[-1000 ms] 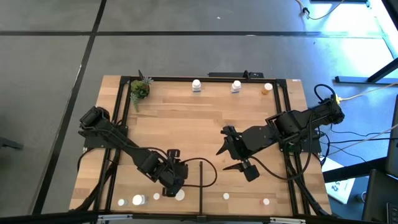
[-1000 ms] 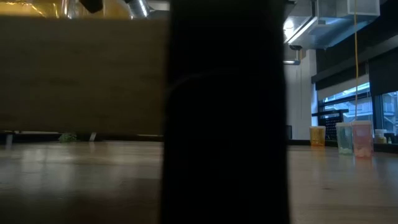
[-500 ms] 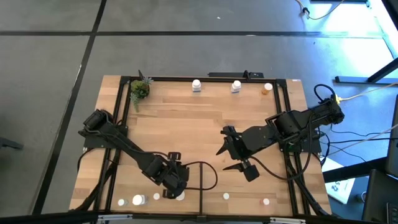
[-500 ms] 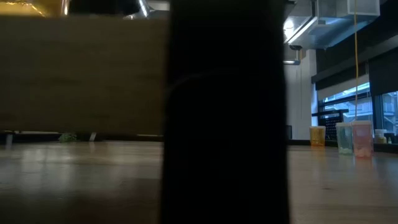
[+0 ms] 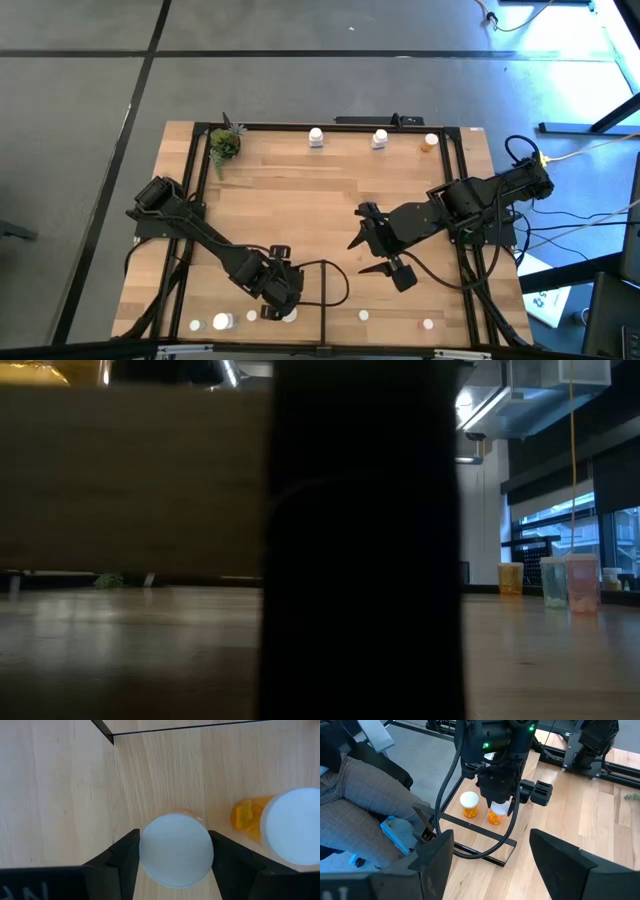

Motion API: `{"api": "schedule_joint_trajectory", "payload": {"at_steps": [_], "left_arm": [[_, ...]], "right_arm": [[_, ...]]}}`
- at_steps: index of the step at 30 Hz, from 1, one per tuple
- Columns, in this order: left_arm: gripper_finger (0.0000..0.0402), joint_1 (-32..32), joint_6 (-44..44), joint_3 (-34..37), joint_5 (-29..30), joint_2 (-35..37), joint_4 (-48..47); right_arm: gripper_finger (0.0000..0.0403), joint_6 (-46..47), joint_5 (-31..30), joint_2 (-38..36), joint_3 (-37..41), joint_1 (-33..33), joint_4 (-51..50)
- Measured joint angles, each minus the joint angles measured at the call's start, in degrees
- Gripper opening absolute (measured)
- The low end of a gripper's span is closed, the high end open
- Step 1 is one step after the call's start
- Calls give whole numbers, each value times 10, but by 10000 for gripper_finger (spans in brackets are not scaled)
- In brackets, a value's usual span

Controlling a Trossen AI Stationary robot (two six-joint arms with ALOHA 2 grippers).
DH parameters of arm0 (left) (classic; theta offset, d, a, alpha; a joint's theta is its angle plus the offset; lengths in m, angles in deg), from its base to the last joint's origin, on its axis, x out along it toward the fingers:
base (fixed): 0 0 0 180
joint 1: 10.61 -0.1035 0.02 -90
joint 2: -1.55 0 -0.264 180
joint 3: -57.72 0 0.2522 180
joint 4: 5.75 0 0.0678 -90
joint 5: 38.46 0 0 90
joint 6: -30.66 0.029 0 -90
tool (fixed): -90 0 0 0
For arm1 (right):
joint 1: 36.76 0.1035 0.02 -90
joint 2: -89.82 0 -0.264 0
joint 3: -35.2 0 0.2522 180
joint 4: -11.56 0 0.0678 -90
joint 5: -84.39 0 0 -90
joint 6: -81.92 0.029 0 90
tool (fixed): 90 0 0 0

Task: Pick and place medicine bottles onto shelf by color
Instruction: Put the bottom orange pill bottle on the shelf aligned with the other orange pill bottle

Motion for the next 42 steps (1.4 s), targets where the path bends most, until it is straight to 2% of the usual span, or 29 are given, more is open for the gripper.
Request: {"api": "schedule_joint_trajectory", "payload": {"at_steps": [28, 42], "left_arm": [[196, -2, -21, 0, 0, 0, 9], [272, -5, -26, 1, 0, -1, 12]], "right_arm": [[264, 0, 0, 0, 0, 0, 3], [264, 0, 0, 0, 0, 0, 3]]}}
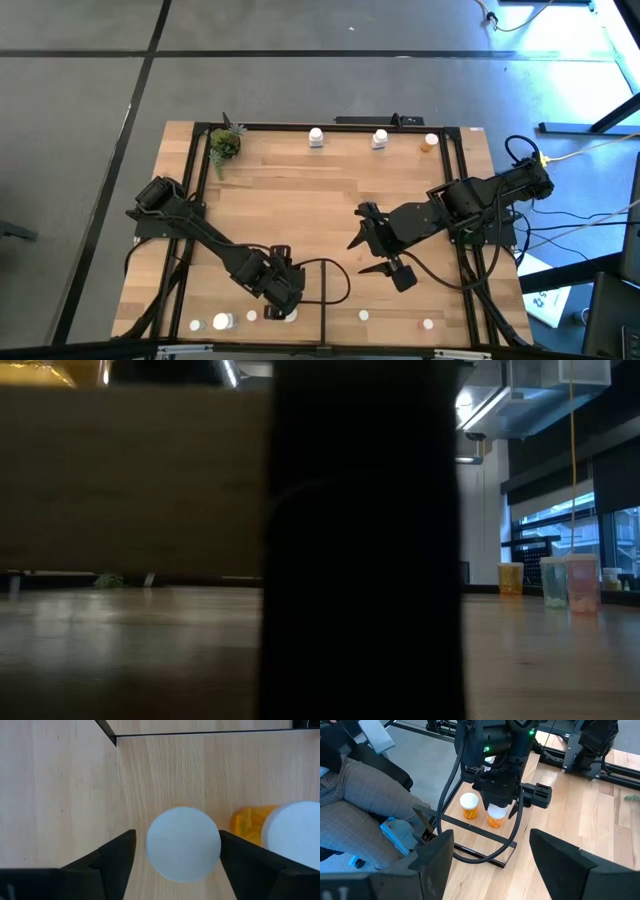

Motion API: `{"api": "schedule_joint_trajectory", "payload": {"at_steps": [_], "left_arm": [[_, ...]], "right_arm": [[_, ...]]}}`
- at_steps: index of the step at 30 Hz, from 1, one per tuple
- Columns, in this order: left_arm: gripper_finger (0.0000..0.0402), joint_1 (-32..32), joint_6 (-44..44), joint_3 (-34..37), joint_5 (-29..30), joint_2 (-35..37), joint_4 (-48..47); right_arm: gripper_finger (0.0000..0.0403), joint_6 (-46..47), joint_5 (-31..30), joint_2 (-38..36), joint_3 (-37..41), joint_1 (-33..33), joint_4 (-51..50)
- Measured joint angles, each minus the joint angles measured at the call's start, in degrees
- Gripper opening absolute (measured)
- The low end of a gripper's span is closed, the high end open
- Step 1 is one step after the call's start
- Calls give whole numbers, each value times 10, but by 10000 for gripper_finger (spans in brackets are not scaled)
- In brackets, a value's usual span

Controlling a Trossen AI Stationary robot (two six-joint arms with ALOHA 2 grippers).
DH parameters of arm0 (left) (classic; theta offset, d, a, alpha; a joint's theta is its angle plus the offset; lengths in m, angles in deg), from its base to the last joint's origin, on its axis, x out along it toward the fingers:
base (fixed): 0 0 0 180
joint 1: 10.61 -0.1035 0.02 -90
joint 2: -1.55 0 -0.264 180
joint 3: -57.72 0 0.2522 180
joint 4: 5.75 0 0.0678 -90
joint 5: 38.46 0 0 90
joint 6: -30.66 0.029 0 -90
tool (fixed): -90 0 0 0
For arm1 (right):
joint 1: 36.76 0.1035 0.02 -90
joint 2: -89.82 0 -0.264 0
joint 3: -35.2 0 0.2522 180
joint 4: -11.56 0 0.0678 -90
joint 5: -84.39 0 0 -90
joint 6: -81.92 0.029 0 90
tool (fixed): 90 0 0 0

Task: Pick and place medicine bottles onto shelf by color
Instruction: Put the bottom orange pill bottle on the shelf aligned with the other orange pill bottle

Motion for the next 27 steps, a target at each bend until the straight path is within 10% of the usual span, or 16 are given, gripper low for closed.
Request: {"api": "schedule_joint_trajectory", "payload": {"at_steps": [27], "left_arm": [[298, 0, 30, -97, 22, 4, -101]], "right_arm": [[264, 0, 0, 0, 0, 0, 2]]}}
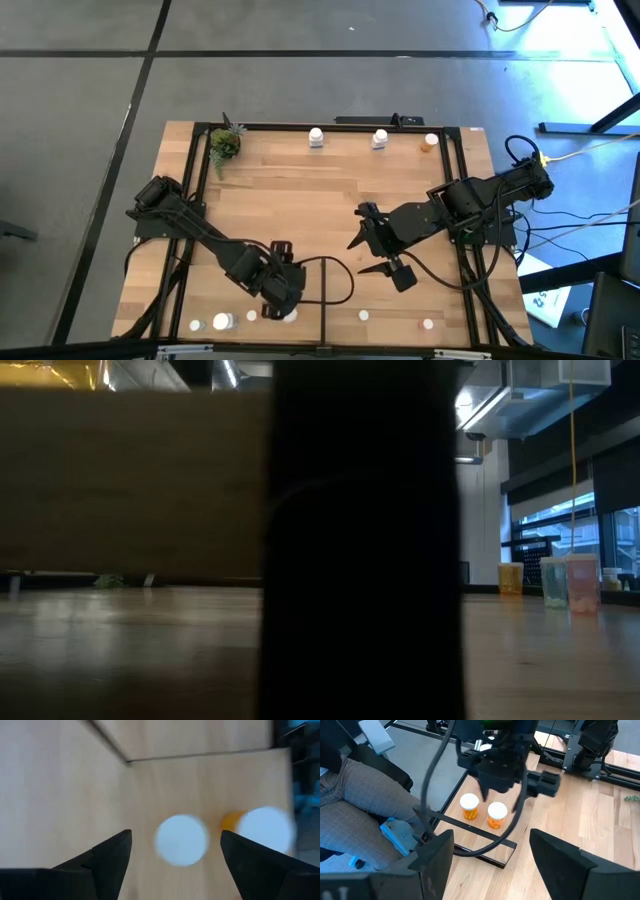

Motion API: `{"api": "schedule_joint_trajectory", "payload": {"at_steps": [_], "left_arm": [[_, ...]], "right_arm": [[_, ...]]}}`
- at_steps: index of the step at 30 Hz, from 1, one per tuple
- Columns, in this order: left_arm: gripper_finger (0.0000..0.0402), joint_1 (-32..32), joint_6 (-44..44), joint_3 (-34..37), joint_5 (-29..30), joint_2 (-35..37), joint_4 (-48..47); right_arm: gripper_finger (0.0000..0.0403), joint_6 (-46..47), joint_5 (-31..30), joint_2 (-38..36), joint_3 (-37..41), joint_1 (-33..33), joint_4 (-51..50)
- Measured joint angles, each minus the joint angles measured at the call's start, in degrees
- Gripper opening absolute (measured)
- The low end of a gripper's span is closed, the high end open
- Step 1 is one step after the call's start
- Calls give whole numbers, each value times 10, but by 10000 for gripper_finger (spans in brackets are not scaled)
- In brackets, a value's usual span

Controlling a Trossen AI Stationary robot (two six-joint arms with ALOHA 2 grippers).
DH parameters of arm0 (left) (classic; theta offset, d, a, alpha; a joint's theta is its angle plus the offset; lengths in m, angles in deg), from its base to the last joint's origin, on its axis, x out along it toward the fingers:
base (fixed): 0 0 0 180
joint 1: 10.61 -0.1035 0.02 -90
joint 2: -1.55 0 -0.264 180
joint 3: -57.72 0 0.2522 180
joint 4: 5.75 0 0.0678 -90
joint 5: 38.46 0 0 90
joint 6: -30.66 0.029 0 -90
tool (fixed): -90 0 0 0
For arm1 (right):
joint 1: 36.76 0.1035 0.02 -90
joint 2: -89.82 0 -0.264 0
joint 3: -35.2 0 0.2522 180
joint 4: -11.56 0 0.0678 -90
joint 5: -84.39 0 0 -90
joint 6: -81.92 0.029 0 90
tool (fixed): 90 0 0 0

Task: Pick and place medicine bottles onto shelf by color
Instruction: Put the bottom orange pill bottle on the shelf aligned with the other orange pill bottle

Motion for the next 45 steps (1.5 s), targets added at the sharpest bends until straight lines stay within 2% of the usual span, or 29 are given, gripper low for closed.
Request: {"api": "schedule_joint_trajectory", "payload": {"at_steps": [10, 23, 45], "left_arm": [[298, -23, 0, 7, 14, 0, -47], [298, -68, 16, 45, 23, 0, -32], [298, -55, 15, 45, 11, -30, -13]], "right_arm": [[264, 0, 0, 0, 0, 0, 0], [264, 0, 0, 0, 0, 0, 0], [264, 0, 0, -1, 0, 0, 4]]}}
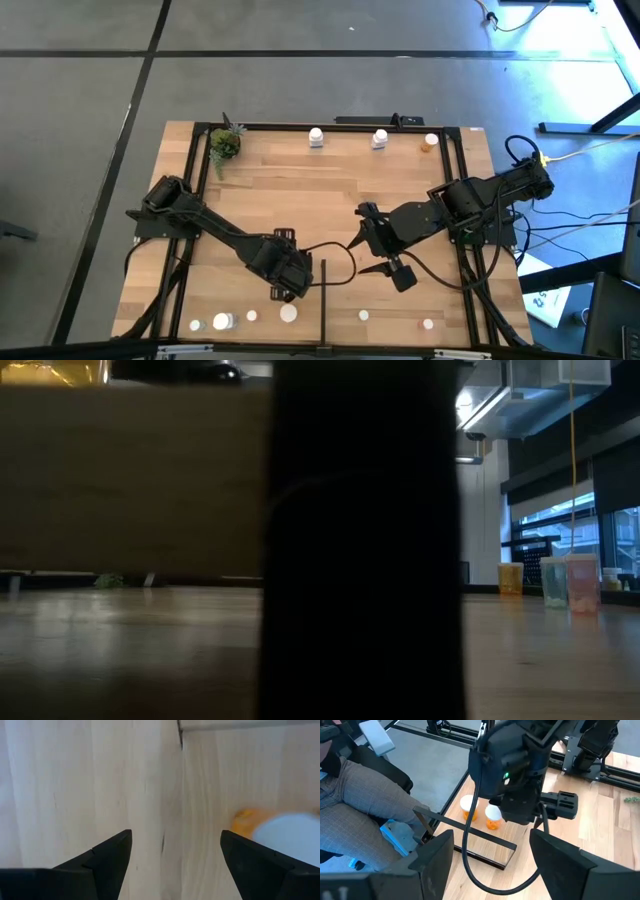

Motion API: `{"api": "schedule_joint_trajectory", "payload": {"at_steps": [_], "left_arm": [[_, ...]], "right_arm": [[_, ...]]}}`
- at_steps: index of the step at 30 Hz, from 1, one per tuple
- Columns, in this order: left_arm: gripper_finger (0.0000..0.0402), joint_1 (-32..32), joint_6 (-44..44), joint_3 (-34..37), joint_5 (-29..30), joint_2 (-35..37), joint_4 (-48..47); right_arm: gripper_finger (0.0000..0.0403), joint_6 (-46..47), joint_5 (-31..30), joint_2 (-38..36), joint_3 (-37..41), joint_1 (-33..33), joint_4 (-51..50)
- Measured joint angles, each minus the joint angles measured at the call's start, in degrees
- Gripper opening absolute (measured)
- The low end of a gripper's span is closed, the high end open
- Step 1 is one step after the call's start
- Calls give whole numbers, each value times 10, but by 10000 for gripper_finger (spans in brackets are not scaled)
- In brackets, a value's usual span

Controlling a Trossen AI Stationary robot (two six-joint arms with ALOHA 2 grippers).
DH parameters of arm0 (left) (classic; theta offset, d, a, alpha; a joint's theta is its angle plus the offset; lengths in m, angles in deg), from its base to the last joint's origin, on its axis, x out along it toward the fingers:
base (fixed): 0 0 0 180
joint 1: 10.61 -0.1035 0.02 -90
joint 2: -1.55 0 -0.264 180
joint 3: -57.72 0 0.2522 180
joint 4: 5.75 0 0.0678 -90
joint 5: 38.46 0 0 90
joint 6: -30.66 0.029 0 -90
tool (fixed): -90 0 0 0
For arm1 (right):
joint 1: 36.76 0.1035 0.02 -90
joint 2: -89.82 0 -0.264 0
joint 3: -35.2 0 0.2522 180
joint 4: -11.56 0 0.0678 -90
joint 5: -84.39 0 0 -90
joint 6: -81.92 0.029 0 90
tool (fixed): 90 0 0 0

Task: Pick and place medicine bottles onto shelf by color
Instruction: Put the bottom orange pill bottle on the shelf aligned with the other orange pill bottle, then put the top pink pill bottle on the shelf aligned with the other pink pill bottle

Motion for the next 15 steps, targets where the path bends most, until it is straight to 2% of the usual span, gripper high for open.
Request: {"api": "schedule_joint_trajectory", "payload": {"at_steps": [8, 15], "left_arm": [[298, 10, -14, 1, -1, 0, 2], [298, 4, -17, -2, 38, 30, -13]], "right_arm": [[264, 0, 0, 0, 0, 0, 0], [264, 0, 0, 0, 0, 0, 0]]}}
